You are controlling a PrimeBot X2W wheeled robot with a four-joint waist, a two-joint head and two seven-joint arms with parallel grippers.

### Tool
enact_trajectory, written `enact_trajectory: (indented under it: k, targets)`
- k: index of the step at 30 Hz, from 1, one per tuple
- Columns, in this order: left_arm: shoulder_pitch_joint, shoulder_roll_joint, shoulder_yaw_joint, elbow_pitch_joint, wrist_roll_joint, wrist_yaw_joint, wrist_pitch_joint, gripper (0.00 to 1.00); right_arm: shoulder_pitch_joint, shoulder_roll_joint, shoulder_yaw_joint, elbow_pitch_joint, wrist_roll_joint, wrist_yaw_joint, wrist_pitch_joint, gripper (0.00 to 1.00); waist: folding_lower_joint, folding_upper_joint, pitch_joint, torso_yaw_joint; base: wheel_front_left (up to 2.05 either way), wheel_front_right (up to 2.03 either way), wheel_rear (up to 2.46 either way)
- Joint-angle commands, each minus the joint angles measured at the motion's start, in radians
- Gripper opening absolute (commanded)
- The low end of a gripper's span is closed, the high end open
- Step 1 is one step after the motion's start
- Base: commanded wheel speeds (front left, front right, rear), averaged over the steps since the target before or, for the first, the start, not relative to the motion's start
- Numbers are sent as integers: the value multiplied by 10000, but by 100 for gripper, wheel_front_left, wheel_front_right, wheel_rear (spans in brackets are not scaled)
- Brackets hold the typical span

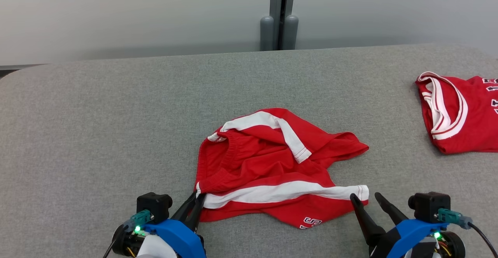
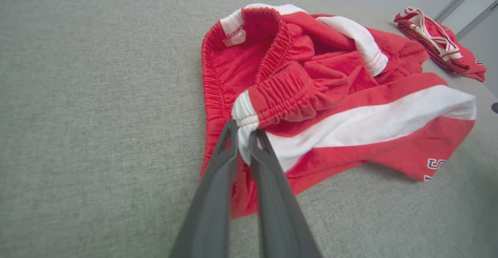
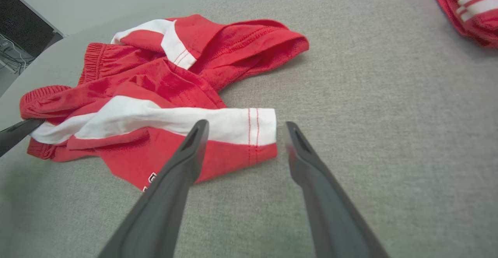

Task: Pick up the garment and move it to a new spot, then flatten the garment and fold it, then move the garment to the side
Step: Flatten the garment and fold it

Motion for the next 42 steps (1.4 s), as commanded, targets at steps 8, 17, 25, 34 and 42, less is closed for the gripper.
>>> enact_trajectory:
  k: [8,17,25,34,42]
  targets:
    - [7,98,-77,-190,-13,-9,1,0,-957,-22,-46,1159,296,5,426,100,-1,0,-32,143,0,0,0]
    - [121,131,-97,-295,-110,45,-28,0,-1360,-23,399,1925,367,5,606,100,-1,0,-134,159,0,0,0]
    - [185,153,-121,-366,-215,41,-9,0,-1591,-22,831,2127,300,5,300,100,-1,0,-179,148,0,0,0]
    - [173,171,-168,-362,-265,27,5,0,-2021,-24,952,2479,203,5,386,100,-1,0,-175,209,0,0,0]
    - [164,182,-193,-286,-337,-14,1,0,-2299,-22,1244,2727,-23,5,1101,0,-1,0,-219,230,0,0,0]
